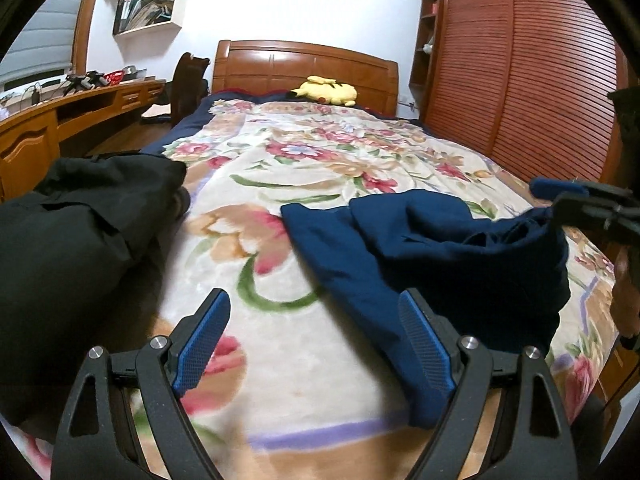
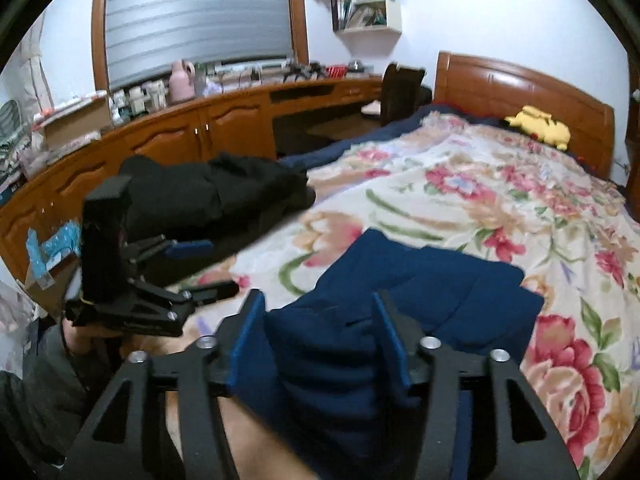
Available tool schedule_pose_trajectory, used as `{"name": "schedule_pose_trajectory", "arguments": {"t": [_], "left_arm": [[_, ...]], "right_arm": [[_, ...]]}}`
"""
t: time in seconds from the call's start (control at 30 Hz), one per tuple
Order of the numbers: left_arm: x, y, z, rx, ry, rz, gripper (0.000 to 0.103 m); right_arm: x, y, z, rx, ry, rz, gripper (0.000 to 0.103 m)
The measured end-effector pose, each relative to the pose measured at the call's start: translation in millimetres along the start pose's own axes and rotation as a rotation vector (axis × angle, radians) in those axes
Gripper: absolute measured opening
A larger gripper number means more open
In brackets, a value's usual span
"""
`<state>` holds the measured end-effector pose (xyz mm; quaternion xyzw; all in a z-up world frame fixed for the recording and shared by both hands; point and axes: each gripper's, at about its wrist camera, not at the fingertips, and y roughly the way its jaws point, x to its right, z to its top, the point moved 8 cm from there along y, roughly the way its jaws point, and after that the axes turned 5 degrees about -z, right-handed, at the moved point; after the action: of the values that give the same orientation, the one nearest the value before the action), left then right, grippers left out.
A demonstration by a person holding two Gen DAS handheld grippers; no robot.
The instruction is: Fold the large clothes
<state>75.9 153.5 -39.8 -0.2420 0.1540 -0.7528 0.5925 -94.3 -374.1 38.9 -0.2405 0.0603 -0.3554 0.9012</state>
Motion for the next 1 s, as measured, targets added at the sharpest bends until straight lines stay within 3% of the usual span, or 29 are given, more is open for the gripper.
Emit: {"name": "schedule_pose_trajectory", "arguments": {"t": [0.2,0.33,0.47,0.63,0.7,0.8,1.0], "left_arm": [[15,3,4,0.010,0.028,-0.017,0.087],[21,0,7,0.026,0.031,-0.021,0.087],[23,-5,11,0.047,0.031,-0.019,0.087],[28,-12,15,0.073,0.032,-0.027,0.087],[34,-14,16,0.081,0.037,-0.039,0.087],[42,-14,16,0.083,0.043,-0.065,0.087],[73,-10,18,0.091,0.070,-0.131,0.087]], "right_arm": [[41,-30,-27,0.070,0.105,-0.114,0.060],[69,-11,-57,-0.020,0.154,-0.188,0.060],[59,23,-80,-0.131,0.132,-0.133,0.060],[35,50,-98,-0.208,0.079,-0.084,0.060],[31,63,-98,-0.202,0.029,-0.122,0.060],[34,67,-94,-0.202,0.055,-0.108,0.060],[39,32,-98,-0.152,0.095,-0.105,0.060]]}}
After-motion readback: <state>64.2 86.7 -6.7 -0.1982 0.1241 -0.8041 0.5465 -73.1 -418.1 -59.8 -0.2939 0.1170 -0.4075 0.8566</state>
